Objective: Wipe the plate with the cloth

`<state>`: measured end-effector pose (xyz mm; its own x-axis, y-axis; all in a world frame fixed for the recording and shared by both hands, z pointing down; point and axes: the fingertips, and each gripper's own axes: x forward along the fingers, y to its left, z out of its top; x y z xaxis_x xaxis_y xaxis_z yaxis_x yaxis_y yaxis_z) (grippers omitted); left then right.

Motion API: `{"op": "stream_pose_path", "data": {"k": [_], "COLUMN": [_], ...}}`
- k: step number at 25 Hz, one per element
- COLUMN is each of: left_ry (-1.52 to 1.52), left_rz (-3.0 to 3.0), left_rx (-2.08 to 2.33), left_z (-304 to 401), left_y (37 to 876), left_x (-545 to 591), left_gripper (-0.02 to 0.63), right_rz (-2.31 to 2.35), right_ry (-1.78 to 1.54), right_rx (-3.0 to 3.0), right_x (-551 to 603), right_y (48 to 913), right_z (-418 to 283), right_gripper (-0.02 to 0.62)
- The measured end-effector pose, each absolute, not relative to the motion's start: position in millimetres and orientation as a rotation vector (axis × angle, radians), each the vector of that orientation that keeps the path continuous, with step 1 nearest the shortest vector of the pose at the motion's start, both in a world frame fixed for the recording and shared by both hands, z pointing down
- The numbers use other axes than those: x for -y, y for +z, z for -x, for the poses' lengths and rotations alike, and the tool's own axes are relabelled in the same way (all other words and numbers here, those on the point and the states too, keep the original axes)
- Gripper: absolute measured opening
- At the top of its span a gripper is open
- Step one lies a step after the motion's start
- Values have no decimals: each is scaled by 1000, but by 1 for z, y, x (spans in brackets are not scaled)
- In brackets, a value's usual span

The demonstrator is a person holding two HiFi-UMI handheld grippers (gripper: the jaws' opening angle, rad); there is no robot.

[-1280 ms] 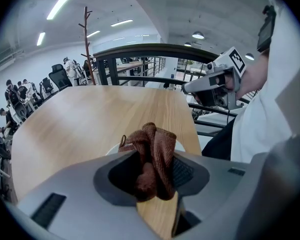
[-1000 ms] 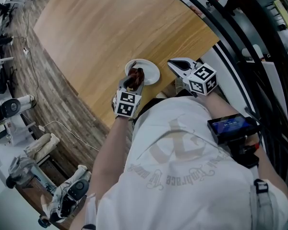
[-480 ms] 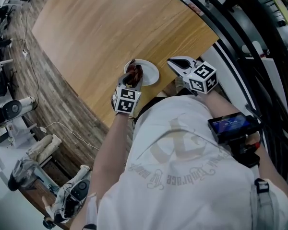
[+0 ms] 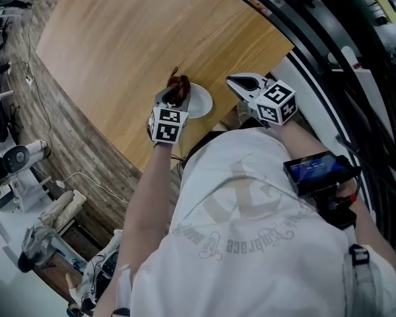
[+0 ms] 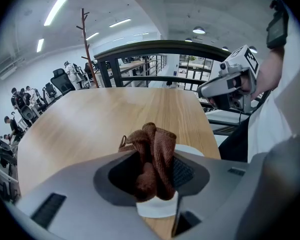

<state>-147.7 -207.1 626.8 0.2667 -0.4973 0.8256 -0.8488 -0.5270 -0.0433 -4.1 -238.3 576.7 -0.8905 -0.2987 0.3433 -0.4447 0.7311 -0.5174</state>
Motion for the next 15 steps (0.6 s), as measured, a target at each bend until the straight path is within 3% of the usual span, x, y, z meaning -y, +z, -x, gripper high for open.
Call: {"op": "stream_pose_path", "data": {"k": [15], "left_ry": [1179], "left_rz": [-2007], "left_rx": [1283], "left_z": [184], "left_y": [620], "left_x": [158], "left_gripper": [170], "right_rz": [-462], "right_ry": [883], "right_rx": [2717], "right_x": [225], "right_y": [571], "right_z": [33], "right_gripper": [14]}}
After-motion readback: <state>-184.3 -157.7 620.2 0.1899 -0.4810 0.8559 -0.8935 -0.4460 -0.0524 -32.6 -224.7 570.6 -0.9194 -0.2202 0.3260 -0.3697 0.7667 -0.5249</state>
